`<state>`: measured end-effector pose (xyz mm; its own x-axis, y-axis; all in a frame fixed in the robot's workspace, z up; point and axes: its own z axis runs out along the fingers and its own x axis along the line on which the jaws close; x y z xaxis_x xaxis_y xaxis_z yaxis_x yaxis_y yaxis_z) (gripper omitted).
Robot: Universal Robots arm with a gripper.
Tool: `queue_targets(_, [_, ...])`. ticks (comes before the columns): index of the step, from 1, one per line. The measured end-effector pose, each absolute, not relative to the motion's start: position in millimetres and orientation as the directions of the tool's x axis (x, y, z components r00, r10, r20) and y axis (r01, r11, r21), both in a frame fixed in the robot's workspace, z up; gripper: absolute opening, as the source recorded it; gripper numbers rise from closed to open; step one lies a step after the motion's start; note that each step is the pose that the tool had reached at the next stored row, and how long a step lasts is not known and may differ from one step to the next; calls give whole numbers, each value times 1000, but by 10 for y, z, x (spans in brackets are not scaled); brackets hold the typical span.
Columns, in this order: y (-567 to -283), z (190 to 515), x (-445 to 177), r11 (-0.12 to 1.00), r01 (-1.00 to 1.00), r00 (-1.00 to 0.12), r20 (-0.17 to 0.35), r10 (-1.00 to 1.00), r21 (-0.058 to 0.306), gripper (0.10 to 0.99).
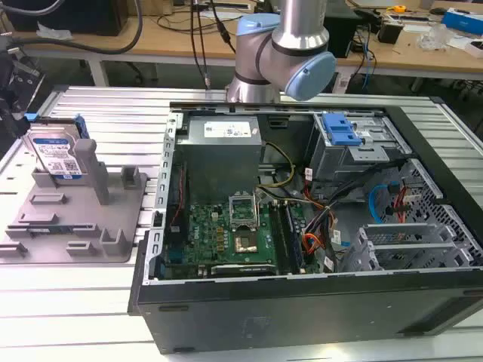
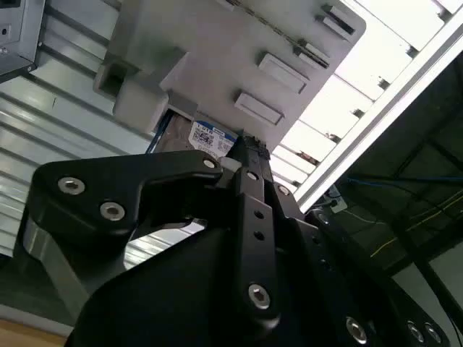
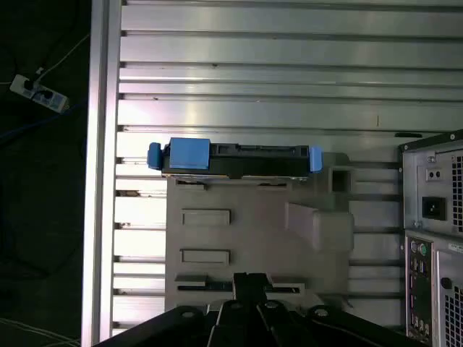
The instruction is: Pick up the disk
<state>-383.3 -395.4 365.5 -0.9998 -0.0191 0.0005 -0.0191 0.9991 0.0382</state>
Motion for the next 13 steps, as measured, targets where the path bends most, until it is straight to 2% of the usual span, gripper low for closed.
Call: queue_targets(13, [-3953, 3653, -3834, 997, -70, -998, 0, -70, 38, 106])
